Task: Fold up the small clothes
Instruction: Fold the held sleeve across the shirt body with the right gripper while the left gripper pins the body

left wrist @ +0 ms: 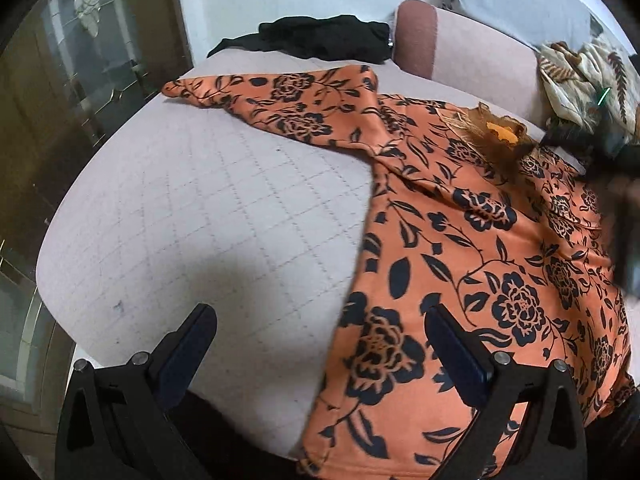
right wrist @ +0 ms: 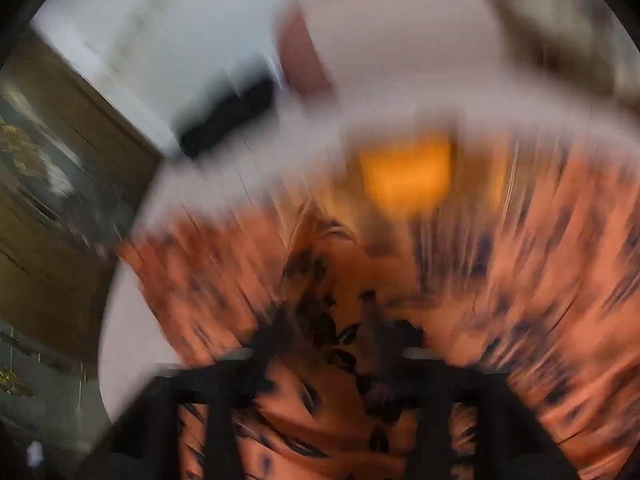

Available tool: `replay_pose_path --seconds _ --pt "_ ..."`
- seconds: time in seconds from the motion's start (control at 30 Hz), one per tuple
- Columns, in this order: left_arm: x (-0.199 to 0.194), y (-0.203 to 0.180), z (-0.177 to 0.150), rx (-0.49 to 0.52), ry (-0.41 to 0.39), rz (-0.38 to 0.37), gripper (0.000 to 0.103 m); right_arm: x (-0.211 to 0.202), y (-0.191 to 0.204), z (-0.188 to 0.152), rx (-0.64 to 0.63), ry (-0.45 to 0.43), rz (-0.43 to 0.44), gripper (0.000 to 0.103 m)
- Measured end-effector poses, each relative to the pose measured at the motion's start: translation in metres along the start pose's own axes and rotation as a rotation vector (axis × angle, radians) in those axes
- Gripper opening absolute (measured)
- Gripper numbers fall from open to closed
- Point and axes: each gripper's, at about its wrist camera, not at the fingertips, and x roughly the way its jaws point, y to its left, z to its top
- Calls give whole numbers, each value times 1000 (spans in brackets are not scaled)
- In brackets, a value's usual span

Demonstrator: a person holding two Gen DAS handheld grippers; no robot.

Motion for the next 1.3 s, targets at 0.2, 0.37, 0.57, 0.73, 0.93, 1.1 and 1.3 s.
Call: replay_pose_path --seconds 0.2,0.37,0.57,0.73,0.93,1.1,1.3 --pt "6 -8 14 7 4 -41 103 -52 -14 -27 -9 -133 115 85" --pt "8 -58 54 66 -43 -187 103 -119 -50 -58 76 -271 106 90" --pt "64 -136 134 86 74 -457 102 -154 -97 -112 188 -346 79 90" --pt "133 -174 163 71 210 -462 82 -168 -121 -127 215 -417 76 90" --pt "170 -184 163 51 278 -355 5 -155 -137 -126 245 -397 133 90" --pt "111 -181 183 112 38 -340 5 -157 -143 -125 270 -421 139 90" --pt "148 -164 169 95 112 -234 5 -167 -152 -124 320 -439 154 90"
